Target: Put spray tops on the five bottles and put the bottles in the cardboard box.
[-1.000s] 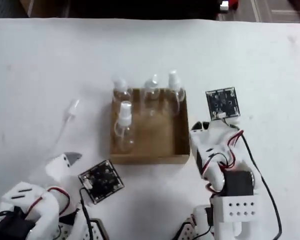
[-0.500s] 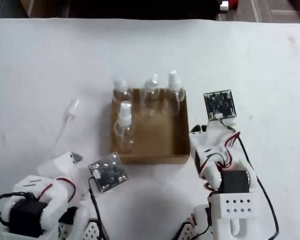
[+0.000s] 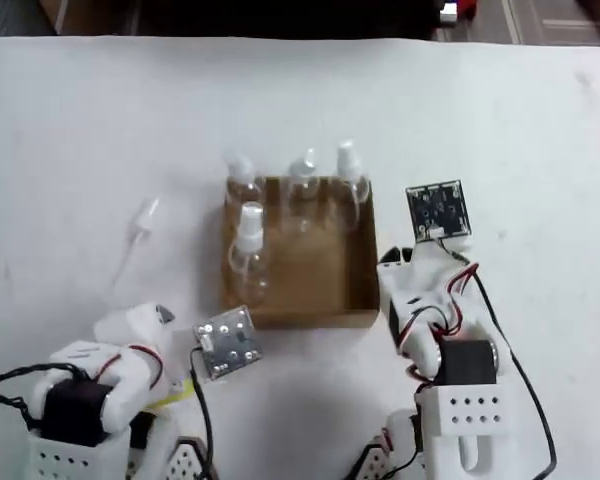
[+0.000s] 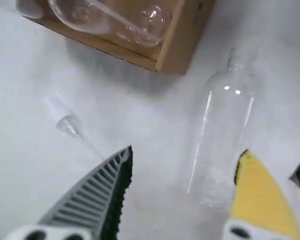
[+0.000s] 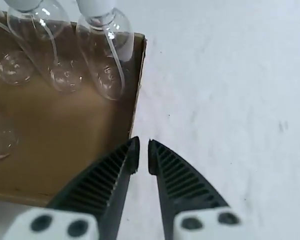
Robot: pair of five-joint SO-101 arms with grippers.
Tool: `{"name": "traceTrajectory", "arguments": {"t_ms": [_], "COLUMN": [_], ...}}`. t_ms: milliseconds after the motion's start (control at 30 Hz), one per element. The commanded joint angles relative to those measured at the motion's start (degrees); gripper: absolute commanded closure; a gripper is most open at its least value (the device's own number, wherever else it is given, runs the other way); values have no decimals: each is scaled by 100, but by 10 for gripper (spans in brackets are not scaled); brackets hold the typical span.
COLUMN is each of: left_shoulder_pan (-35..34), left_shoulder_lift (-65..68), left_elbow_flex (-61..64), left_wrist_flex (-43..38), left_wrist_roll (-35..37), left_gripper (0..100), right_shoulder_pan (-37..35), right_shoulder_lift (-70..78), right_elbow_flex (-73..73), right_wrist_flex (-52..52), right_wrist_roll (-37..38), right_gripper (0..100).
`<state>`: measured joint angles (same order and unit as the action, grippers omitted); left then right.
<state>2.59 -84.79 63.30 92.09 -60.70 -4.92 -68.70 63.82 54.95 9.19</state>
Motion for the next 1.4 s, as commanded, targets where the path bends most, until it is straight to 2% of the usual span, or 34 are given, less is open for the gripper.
{"name": "traceTrajectory", "arguments": {"t_ms": [0,300,467,733,967,1233,1367], "left_shoulder_pan": [22,101,338,400,681,655,716], "left_shoulder_lift": [198,2097,1798,1895,1921,1921,1921], "left_elbow_flex": [18,-149,-53,993,1108,1609,1635], "left_wrist_flex": [-44,-334,-387,-1380,-1424,-1899,-1899], "left_wrist_roll": [-149,-273,-290,-264,-264,-193,-281], "left_gripper": [646,672,657,647,649,651,698], "right_shoulder_pan": [48,48,31,13,13,4,4], "right_shoulder_lift": [-66,-66,-66,-66,-66,-66,-66], "right_elbow_flex": [-18,-18,-18,-9,-9,-9,0], "right_wrist_flex": [-119,-119,-119,-119,-119,-110,-110], "right_wrist_roll": [-35,-35,-18,0,0,0,0], "right_gripper": [982,982,982,982,982,982,982]}}
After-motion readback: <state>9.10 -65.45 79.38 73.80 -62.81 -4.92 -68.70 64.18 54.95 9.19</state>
